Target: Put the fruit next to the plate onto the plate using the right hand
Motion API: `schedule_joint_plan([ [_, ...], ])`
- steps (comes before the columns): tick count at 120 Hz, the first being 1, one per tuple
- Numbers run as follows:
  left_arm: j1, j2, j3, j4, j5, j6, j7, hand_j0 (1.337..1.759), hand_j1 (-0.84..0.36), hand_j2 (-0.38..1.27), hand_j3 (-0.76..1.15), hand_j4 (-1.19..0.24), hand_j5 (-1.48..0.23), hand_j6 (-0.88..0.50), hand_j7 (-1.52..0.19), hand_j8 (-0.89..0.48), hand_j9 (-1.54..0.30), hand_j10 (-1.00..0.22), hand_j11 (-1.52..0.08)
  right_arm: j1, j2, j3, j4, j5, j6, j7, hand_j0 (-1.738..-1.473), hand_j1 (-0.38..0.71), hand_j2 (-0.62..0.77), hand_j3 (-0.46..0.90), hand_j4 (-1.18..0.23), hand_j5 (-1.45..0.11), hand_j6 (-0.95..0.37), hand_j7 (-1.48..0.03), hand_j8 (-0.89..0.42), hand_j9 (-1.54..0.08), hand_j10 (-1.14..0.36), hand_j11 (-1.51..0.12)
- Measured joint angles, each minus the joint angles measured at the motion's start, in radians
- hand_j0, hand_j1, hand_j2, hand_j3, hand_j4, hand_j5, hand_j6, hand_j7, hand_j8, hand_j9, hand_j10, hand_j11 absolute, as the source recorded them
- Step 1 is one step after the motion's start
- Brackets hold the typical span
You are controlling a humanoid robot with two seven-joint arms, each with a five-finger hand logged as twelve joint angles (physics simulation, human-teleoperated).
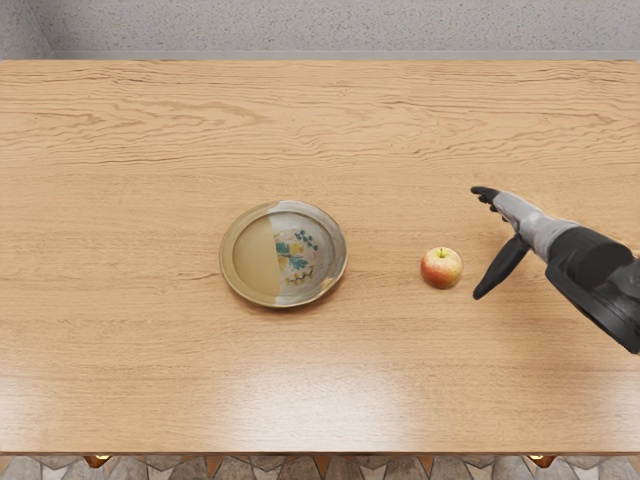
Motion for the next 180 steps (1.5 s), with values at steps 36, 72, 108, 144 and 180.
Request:
schedule_joint_plan([
  [36, 0.0, 0.0, 0.0, 0.0, 0.0, 0.0, 0.0, 1.658, 0.06, 0.05, 0.0, -0.24, -0.32, -0.24, -0.32, -0.24, -0.32, -0.24, -0.32, 0.123, 0.164, -0.167, 0.008, 0.003, -0.065, -0.177, -1.658, -0.31, -0.01, 0.0, -0.04, -0.05, -0.04, -0.05, -0.04, -0.05, -0.04, -0.05],
  [72, 0.0, 0.0, 0.0, 0.0, 0.0, 0.0, 0.0, 1.658, 0.06, 0.05, 0.0, -0.24, -0.32, -0.24, -0.32, -0.24, -0.32, -0.24, -0.32, 0.253, 0.251, -0.231, 0.007, 0.047, -0.069, -0.213, -1.658, -0.3, -0.01, 0.0, -0.04, -0.05, -0.04, -0.05, -0.04, -0.05, -0.04, -0.05],
  [108, 0.0, 0.0, 0.0, 0.0, 0.0, 0.0, 0.0, 1.658, 0.06, 0.05, 0.0, -0.24, -0.32, -0.24, -0.32, -0.24, -0.32, -0.24, -0.32, 0.435, 0.371, -0.421, -0.006, 0.249, -0.069, -0.215, -1.658, -0.3, -0.01, 0.0, -0.04, -0.05, -0.04, -0.05, -0.04, -0.05, -0.04, -0.05],
  [144, 0.0, 0.0, 0.0, 0.0, 0.0, 0.0, 0.0, 1.658, 0.06, 0.05, 0.0, -0.24, -0.32, -0.24, -0.32, -0.24, -0.32, -0.24, -0.32, 0.454, 0.384, -0.445, -0.022, 0.268, -0.069, -0.215, -1.658, -0.25, -0.02, 0.0, -0.08, -0.11, -0.08, -0.11, -0.08, -0.11, -0.08, -0.11],
  [180, 0.0, 0.0, 0.0, 0.0, 0.0, 0.0, 0.0, 1.658, 0.06, 0.05, 0.0, -0.24, -0.32, -0.24, -0.32, -0.24, -0.32, -0.24, -0.32, 0.45, 0.387, -0.445, -0.031, 0.267, -0.069, -0.215, -1.658, -0.05, -0.05, 0.0, -0.25, -0.33, -0.25, -0.33, -0.25, -0.33, -0.25, -0.33],
])
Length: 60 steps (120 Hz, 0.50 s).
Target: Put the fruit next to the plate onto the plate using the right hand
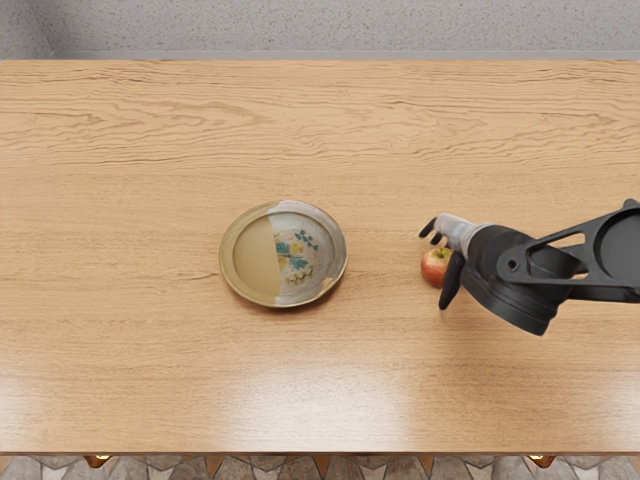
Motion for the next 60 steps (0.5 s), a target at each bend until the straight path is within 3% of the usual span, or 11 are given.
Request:
schedule_joint_plan([
  [60, 0.0, 0.0, 0.0, 0.0, 0.0, 0.0, 0.0, 1.658, 0.06, 0.05, 0.0, -0.24, -0.32, -0.24, -0.32, -0.24, -0.32, -0.24, -0.32, -0.034, 0.0, -0.003, -0.03, -0.044, 0.0, 0.0, -1.658, 0.12, -0.08, 0.0, -0.39, -0.5, -0.39, -0.5, -0.39, -0.5, -0.39, -0.5],
])
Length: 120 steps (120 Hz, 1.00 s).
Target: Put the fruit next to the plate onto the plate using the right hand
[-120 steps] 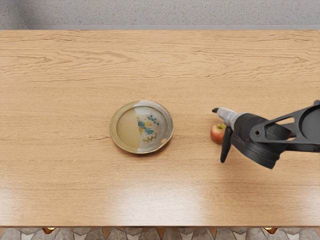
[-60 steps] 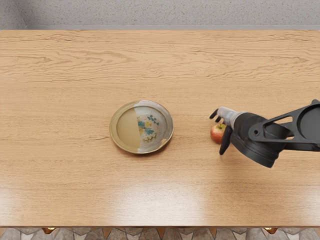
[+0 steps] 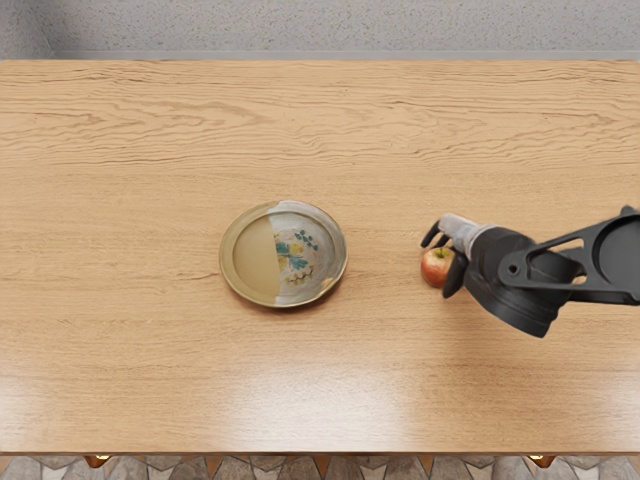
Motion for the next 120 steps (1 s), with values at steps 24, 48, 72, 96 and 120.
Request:
schedule_joint_plan([
  [24, 0.0, 0.0, 0.0, 0.0, 0.0, 0.0, 0.0, 1.658, 0.06, 0.05, 0.0, -0.24, -0.32, -0.24, -0.32, -0.24, -0.32, -0.24, -0.32, -0.034, 0.0, 0.001, -0.027, -0.042, 0.001, 0.004, -1.658, 0.18, -0.08, 0.0, -0.46, -0.55, -0.37, -0.62, -0.29, -0.79, -0.44, -0.55],
  [48, 0.0, 0.0, 0.001, 0.0, 0.0, 0.0, 0.0, 1.658, 0.06, 0.05, 0.0, -0.24, -0.32, -0.24, -0.32, -0.24, -0.32, -0.24, -0.32, -0.044, -0.001, 0.003, -0.033, -0.059, 0.003, 0.007, -1.657, 0.28, -0.01, 0.0, -0.53, -0.68, -0.32, -0.75, -0.28, -0.86, -0.4, -0.66],
  [72, 0.0, 0.0, 0.0, 0.0, 0.0, 0.0, 0.0, 1.658, 0.06, 0.05, 0.0, -0.24, -0.32, -0.24, -0.32, -0.24, -0.32, -0.24, -0.32, -0.037, -0.011, 0.004, -0.034, -0.048, 0.002, 0.003, -1.654, 0.31, 0.18, 0.0, -0.53, -0.83, -0.42, -0.84, -0.45, -0.79, -0.55, -0.79],
  [96, 0.0, 0.0, 0.0, 0.0, 0.0, 0.0, 0.0, 1.658, 0.06, 0.05, 0.0, -0.24, -0.32, -0.24, -0.32, -0.24, -0.32, -0.24, -0.32, -0.007, -0.025, 0.008, -0.029, -0.035, 0.002, 0.001, -1.653, 0.3, 0.17, 0.0, -0.5, -0.91, -0.39, -0.9, -0.5, -0.89, -0.66, -0.89],
  [120, 0.0, 0.0, 0.0, 0.0, 0.0, 0.0, 0.0, 1.658, 0.06, 0.05, 0.0, -0.24, -0.32, -0.24, -0.32, -0.24, -0.32, -0.24, -0.32, 0.042, -0.031, 0.084, 0.0, -0.024, 0.002, 0.001, -1.652, 0.29, 0.17, 0.0, -0.49, -0.95, -0.4, -0.93, -0.5, -0.93, -0.69, -0.94],
])
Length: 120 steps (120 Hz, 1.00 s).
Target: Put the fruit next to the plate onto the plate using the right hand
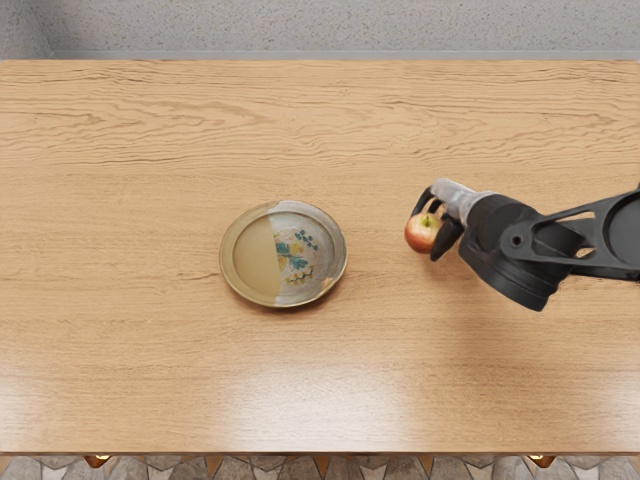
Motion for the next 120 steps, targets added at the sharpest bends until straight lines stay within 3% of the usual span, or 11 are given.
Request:
schedule_joint_plan([
  [30, 0.0, 0.0, 0.0, 0.0, 0.0, 0.0, 0.0, 1.658, 0.06, 0.05, 0.0, -0.24, -0.32, -0.24, -0.32, -0.24, -0.32, -0.24, -0.32, 0.049, 0.014, 0.148, 0.033, 0.013, 0.001, 0.001, -1.651, 0.24, 0.1, 0.0, -0.52, -0.98, -0.43, -0.95, -0.52, -0.97, -0.71, -0.97],
  [62, 0.0, 0.0, 0.0, 0.0, 0.0, 0.0, 0.0, 1.658, 0.06, 0.05, 0.0, -0.24, -0.32, -0.24, -0.32, -0.24, -0.32, -0.24, -0.32, 0.128, 0.176, 0.182, 0.033, 0.102, 0.004, 0.001, -1.65, 0.19, 0.06, 0.0, -0.51, -1.06, -0.44, -0.99, -0.51, -1.04, -0.74, -1.04],
  [93, 0.0, 0.0, 0.0, 0.0, 0.0, 0.0, 0.0, 1.658, 0.06, 0.05, 0.0, -0.24, -0.32, -0.24, -0.32, -0.24, -0.32, -0.24, -0.32, 0.106, 0.364, 0.182, -0.089, 0.13, 0.005, 0.001, -1.649, 0.17, 0.03, 0.0, -0.51, -1.1, -0.44, -1.02, -0.51, -1.07, -0.75, -1.08],
  [120, 0.0, 0.0, 0.0, 0.0, 0.0, 0.0, 0.0, 1.658, 0.06, 0.05, 0.0, -0.24, -0.32, -0.24, -0.32, -0.24, -0.32, -0.24, -0.32, 0.038, 0.422, 0.177, -0.184, 0.12, 0.004, 0.0, -1.648, 0.16, 0.02, 0.0, -0.53, -1.09, -0.45, -1.03, -0.52, -1.07, -0.77, -1.07],
])
